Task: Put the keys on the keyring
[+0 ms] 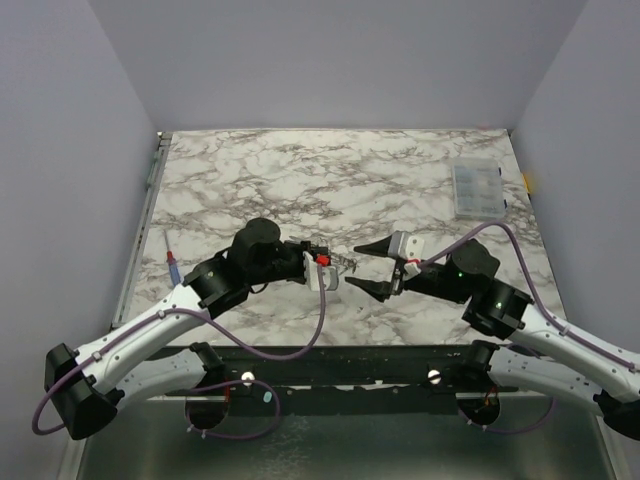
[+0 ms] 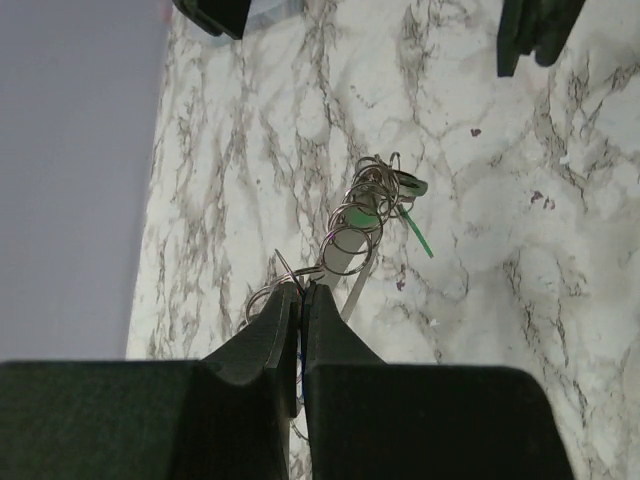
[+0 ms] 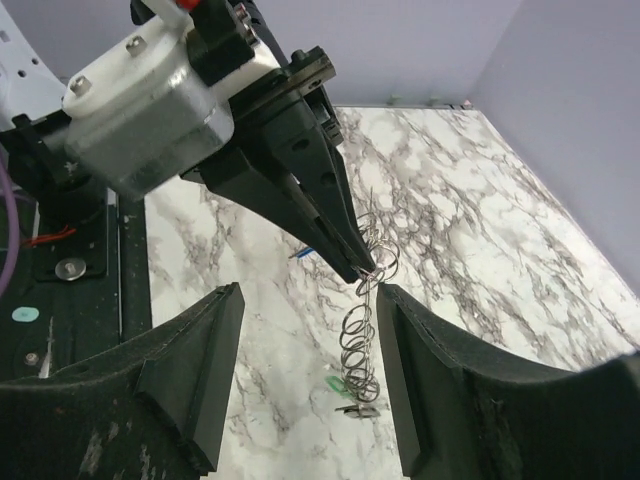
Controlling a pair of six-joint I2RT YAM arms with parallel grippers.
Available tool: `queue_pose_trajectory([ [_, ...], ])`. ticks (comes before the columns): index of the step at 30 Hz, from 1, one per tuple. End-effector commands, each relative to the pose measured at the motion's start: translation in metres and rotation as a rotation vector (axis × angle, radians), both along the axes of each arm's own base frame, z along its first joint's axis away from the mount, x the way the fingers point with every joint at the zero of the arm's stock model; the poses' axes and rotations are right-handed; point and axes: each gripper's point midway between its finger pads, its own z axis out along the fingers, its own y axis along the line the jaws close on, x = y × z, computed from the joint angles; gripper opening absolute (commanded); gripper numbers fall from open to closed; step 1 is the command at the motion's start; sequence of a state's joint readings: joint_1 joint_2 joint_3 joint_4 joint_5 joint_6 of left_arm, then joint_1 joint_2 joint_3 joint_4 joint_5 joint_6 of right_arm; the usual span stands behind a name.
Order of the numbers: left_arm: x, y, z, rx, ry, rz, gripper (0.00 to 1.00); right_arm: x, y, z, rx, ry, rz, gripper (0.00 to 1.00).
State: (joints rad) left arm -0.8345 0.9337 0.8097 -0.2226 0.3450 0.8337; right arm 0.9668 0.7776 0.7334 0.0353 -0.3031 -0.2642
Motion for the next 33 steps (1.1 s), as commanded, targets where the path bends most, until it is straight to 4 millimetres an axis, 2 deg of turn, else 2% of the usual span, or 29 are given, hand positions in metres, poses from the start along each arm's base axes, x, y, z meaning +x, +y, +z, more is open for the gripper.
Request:
queue_pose_trajectory([
  [1, 0.006, 0.006, -0.002, 0.130, -0.045, -0.004, 0.00, 0.003, 0.001, -0.011, -0.036, -0.016, -0.009, 0.64],
  [4, 0.006, -0.001, -0.005, 0.130, 0.027, 0.003, 0.00, 0.005, 0.006, -0.024, -0.067, 0.000, 0.005, 0.64],
  [9, -0.004, -0.003, -0.017, 0.149, 0.067, -0.040, 0.00, 0.015, 0.013, -0.046, -0.109, 0.015, -0.017, 0.64],
  [13, -0.013, -0.003, -0.014, 0.146, 0.070, -0.071, 0.00, 0.025, 0.017, -0.063, -0.134, 0.009, -0.047, 0.64],
  [23, -0.029, -0.003, -0.020, 0.189, 0.094, -0.147, 0.00, 0.039, 0.029, -0.066, -0.115, -0.066, -0.061, 0.64],
  [30, -0.037, -0.003, -0.019, 0.178, 0.097, -0.172, 0.00, 0.042, 0.042, -0.082, -0.167, -0.045, -0.027, 0.51],
  [33, -0.037, -0.002, -0.019, 0.177, 0.093, -0.170, 0.00, 0.042, 0.045, -0.089, -0.184, -0.030, -0.018, 0.42],
])
